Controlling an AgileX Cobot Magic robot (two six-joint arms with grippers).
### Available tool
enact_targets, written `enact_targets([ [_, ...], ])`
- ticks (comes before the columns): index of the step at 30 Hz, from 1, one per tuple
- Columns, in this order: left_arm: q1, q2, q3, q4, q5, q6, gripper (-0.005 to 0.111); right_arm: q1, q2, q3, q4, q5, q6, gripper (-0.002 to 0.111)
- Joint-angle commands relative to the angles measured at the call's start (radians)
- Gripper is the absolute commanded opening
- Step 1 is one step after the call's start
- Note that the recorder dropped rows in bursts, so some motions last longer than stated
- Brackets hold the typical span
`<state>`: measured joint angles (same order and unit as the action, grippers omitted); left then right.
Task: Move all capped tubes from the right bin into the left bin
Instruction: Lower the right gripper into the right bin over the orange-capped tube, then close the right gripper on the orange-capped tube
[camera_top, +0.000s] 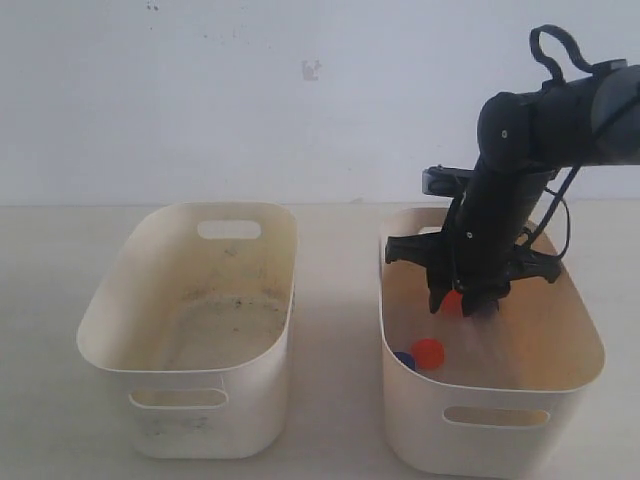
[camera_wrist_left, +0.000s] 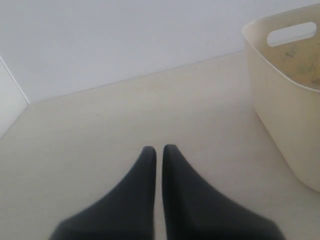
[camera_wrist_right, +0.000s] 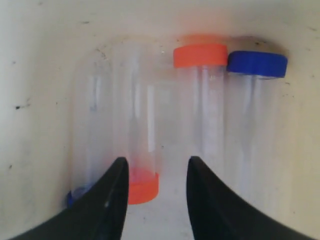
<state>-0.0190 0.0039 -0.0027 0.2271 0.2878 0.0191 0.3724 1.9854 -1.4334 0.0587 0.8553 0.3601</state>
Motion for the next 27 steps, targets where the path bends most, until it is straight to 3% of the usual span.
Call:
enact_targets([
  [1,-0.002,-0.004,0.003,0.002,-0.004,0.001,0.004,-0.004,0.019,-0.005,0.008,-0.037,-0.004,0.038],
  [22,-0.002,-0.004,0.003,0.002,-0.004,0.001,0.004,-0.004,0.051,-0.005,0.092,-0.107,-0.064,0.038],
  [24,-0.002,-0.004,0.003,0.002,-0.004,0.001,0.004,-0.004,0.052,-0.005,0.114,-0.112,-0.093,0.042],
  [27,-0.002,-0.004,0.003,0.002,-0.004,0.001,0.004,-0.004,0.064,-0.005,0.142,-0.115,-0.109,0.057],
])
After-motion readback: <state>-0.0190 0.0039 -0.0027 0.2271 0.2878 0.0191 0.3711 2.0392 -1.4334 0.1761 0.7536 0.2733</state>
